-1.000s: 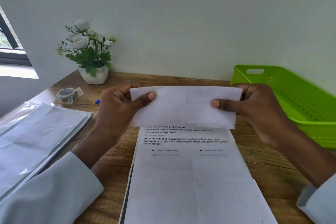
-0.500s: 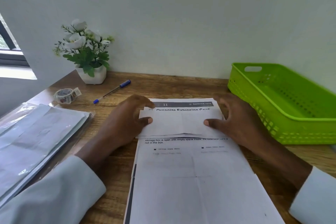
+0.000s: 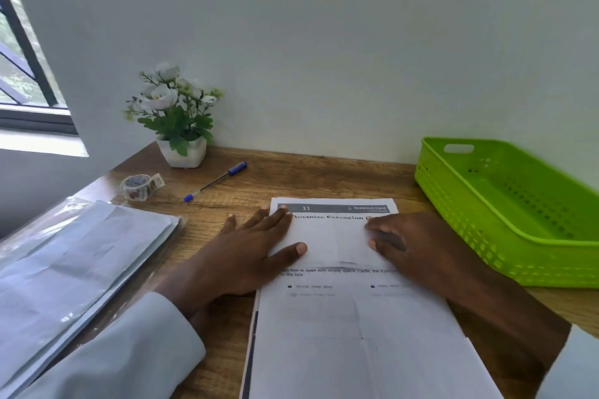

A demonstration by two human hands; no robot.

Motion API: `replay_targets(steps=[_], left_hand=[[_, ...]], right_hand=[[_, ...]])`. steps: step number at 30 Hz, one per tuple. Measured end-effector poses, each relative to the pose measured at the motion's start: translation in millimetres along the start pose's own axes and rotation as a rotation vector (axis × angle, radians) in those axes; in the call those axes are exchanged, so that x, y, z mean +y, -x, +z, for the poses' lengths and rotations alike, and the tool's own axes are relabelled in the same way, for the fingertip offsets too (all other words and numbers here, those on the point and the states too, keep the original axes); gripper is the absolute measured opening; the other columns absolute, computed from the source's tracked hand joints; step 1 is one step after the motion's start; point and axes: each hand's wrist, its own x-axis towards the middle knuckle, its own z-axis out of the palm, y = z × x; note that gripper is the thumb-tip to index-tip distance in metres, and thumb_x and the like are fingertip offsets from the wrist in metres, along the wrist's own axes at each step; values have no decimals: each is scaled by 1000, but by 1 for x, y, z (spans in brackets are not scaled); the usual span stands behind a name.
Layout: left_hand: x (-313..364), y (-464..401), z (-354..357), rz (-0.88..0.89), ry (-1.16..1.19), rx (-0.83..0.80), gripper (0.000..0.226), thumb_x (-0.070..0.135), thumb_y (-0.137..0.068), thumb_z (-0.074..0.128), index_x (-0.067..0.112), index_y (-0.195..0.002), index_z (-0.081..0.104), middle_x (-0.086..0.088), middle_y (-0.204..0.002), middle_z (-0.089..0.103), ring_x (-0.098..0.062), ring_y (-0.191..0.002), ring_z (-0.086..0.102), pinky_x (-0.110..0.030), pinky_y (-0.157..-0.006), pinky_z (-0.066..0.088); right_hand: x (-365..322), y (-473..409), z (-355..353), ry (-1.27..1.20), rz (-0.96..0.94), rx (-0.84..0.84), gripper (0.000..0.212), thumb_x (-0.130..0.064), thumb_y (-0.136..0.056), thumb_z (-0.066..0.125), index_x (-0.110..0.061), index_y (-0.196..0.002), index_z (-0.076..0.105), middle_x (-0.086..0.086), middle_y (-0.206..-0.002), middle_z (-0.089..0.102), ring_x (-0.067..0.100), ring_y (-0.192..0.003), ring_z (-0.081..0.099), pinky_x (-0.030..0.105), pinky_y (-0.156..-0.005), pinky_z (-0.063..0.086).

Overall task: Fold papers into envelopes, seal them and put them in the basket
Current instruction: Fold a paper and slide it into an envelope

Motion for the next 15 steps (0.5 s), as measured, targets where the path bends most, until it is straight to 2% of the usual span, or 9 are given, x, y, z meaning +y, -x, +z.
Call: replay_targets(steps=[2,4,6,7,9,11,12,13,15], left_hand=[[2,4,-7,-21,3,45,83,75,-85,15,31,-153,-1,13,-161,-4,-7,-147,-8,-46,-120,-2],[2,12,-17,-35,19,131,77,71,-90,25,31,-153,11,12,-162,7,-8,-148,6,-42,-119,10],[1,22,-30,-30,48,257,70,69,-90,34,34,-150,25,14,-158,24,-9,-140,33,-34,-105,33],[-1,28,-37,-19,59,327,66,67,-91,38,34,-147,32,14,-155,33,-9,-131,44,-30,-95,38],[-13,45,-49,-1,69,459,59,65,-90,43,35,-140,43,14,-145,49,-2,-104,57,-22,-80,40],[-31,63,-60,-20,60,583,50,63,-89,48,37,-131,52,15,-132,60,9,-76,49,-15,-67,38],[-40,70,-63,-49,68,638,45,61,-88,52,39,-127,55,15,-126,64,10,-69,47,-10,-63,35],[-52,83,-65,-99,77,692,41,59,-87,56,41,-124,57,14,-122,67,8,-68,49,-8,-62,32],[-71,98,-61,-203,85,762,38,58,-86,59,41,-119,60,13,-120,68,-1,-85,60,-10,-66,39]], right_hand=[[-14,-4,-5,27,-54,15,39,-43,-90,64,-29,-126,65,-12,-132,64,10,-123,56,29,-105,41],[-38,-13,-15,26,-148,52,37,-47,-87,65,-31,-120,68,-15,-124,68,10,-115,61,28,-97,45],[-66,-28,-27,-6,-247,63,32,-49,-84,66,-31,-110,72,-15,-109,73,11,-97,66,29,-81,50],[-80,-36,-32,-31,-292,59,31,-51,-83,66,-32,-107,73,-17,-104,74,8,-90,66,29,-75,50],[-109,-58,-34,-106,-385,46,33,-54,-81,67,-32,-105,74,-25,-96,70,-2,-78,61,24,-67,45],[-136,-80,-28,-184,-464,16,36,-56,-80,67,-30,-103,75,-23,-86,70,-5,-70,57,18,-62,38],[-147,-90,-23,-211,-490,1,39,-57,-80,67,-28,-105,75,-20,-89,72,-4,-71,58,16,-62,37],[-163,-100,-14,-241,-520,-18,40,-55,-80,68,-27,-107,75,-17,-93,74,-3,-75,61,14,-63,39],[-183,-115,2,-311,-528,-47,33,-46,-80,73,-25,-105,77,-15,-94,75,-3,-79,67,14,-68,50]])
